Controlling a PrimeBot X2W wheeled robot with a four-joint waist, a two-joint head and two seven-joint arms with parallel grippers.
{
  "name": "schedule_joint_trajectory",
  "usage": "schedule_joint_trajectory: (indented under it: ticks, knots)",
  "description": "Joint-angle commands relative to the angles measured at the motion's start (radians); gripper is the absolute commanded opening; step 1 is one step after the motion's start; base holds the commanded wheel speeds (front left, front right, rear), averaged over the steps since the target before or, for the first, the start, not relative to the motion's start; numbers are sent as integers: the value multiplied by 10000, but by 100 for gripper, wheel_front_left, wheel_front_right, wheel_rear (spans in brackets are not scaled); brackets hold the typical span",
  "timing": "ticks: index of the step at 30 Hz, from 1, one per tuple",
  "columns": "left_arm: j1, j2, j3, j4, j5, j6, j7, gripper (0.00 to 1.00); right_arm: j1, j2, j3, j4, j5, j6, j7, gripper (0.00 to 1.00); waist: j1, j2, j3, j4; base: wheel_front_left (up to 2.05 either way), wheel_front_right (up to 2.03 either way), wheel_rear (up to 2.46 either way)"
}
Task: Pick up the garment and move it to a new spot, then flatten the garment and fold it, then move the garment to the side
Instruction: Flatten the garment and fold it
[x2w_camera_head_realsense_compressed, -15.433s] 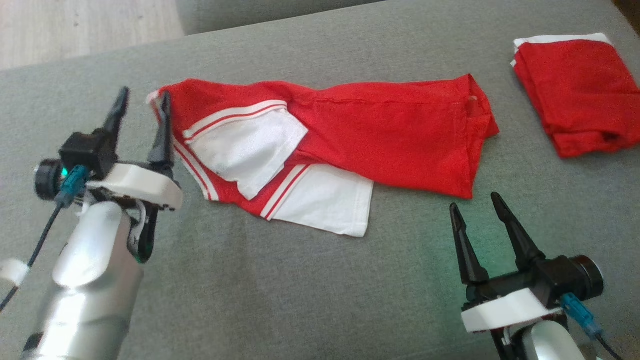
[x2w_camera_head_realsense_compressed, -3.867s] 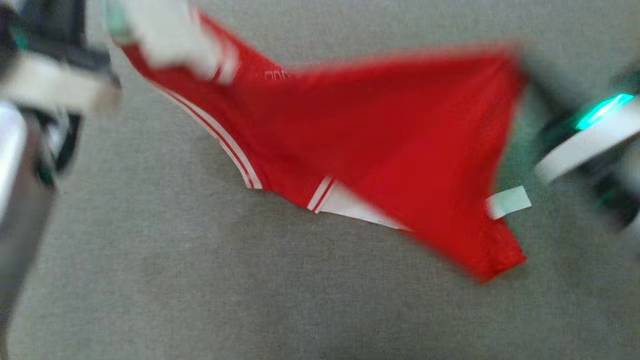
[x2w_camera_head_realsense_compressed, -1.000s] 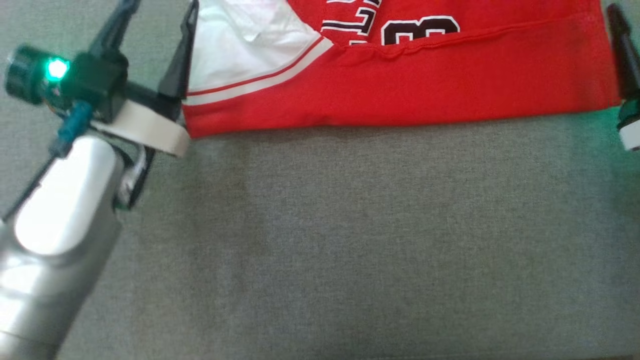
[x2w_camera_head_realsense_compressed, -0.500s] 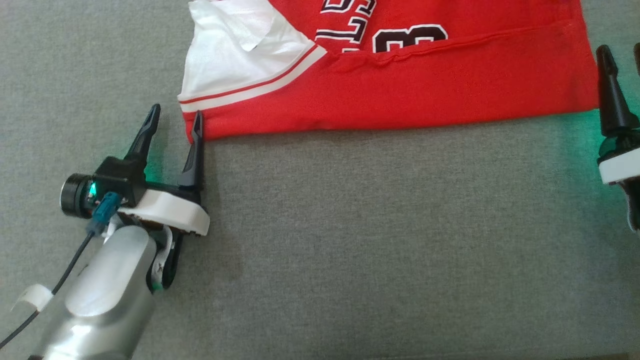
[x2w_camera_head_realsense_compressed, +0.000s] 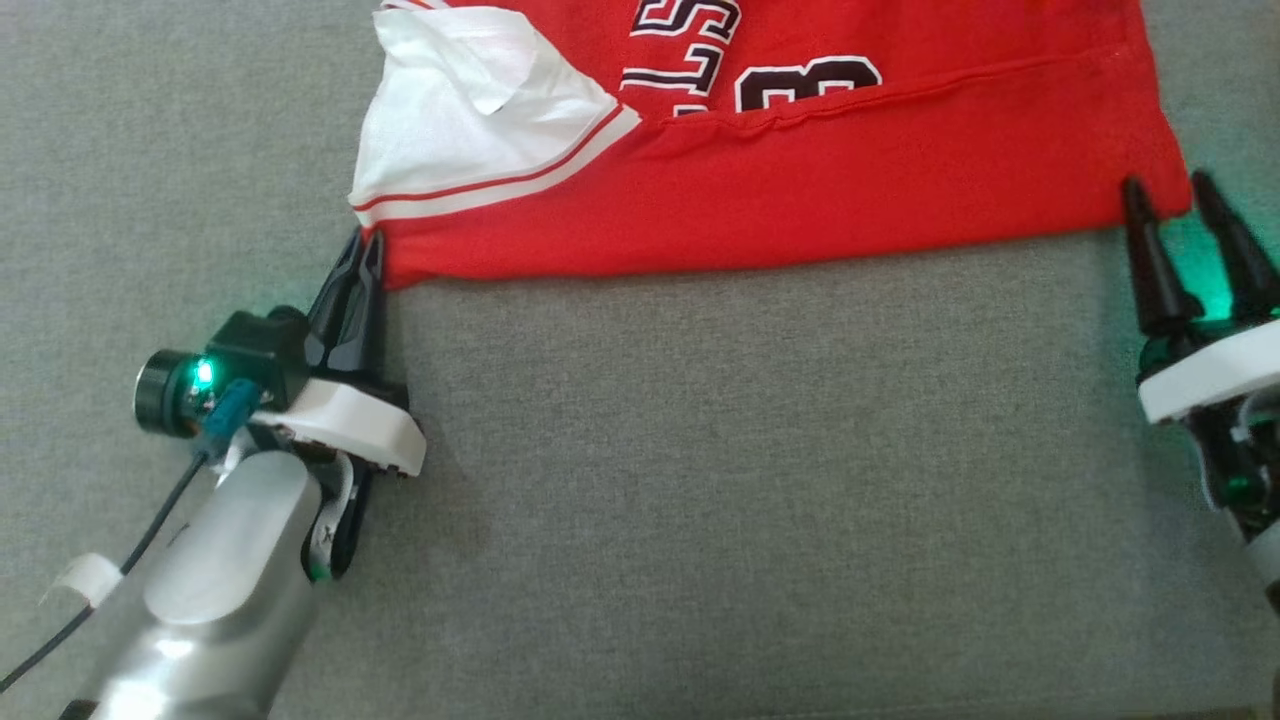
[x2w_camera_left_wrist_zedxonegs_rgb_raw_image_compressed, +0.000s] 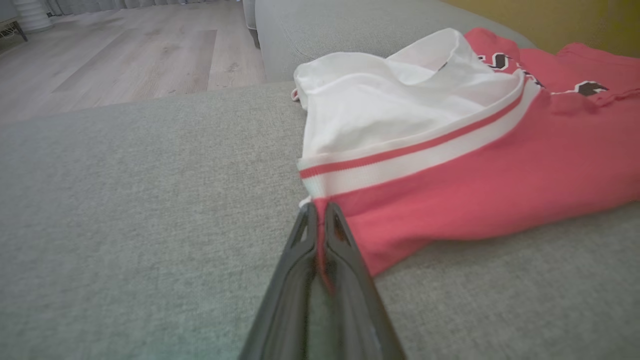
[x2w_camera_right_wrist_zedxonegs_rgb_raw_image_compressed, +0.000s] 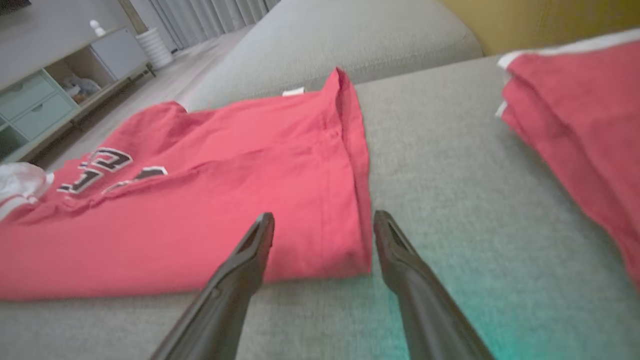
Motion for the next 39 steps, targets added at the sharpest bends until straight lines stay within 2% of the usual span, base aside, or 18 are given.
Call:
schedule_joint_trajectory:
  ticks: [1,4,6,14,22,30,39]
  knots:
    - [313,149,-68,99,143,0,91,0,19,-135,235,143,19,-7,-103,100,0,-1,-9,45,0,0,0]
    - [285,278,-103,-83,300,118,29,0,-254,-71,551,716,112,-7,40,100,0,-1,-49,108,0,0,0]
    - [292,348,-111,-216,346,159,0,0,-384,-56,768,1039,184,-7,145,0,0,-1,-123,164,0,0,0]
    - [587,527,-242,-639,417,316,87,0,-246,-318,1073,1440,375,-7,-16,0,0,-1,-628,256,0,0,0]
    - [1911,926,-410,-1555,209,615,421,0,922,-997,1265,716,358,-7,-102,0,0,-1,-1374,100,0,0,0]
    - [3698,1363,-632,-2852,-163,1075,983,0,2621,-1396,772,-103,-88,-7,-108,0,0,-1,-1964,-7,0,0,0]
    - [4929,1949,-978,-4491,-160,1632,1773,0,4036,-1597,-127,-760,-462,-7,-109,0,0,-1,-2126,-18,0,0,0]
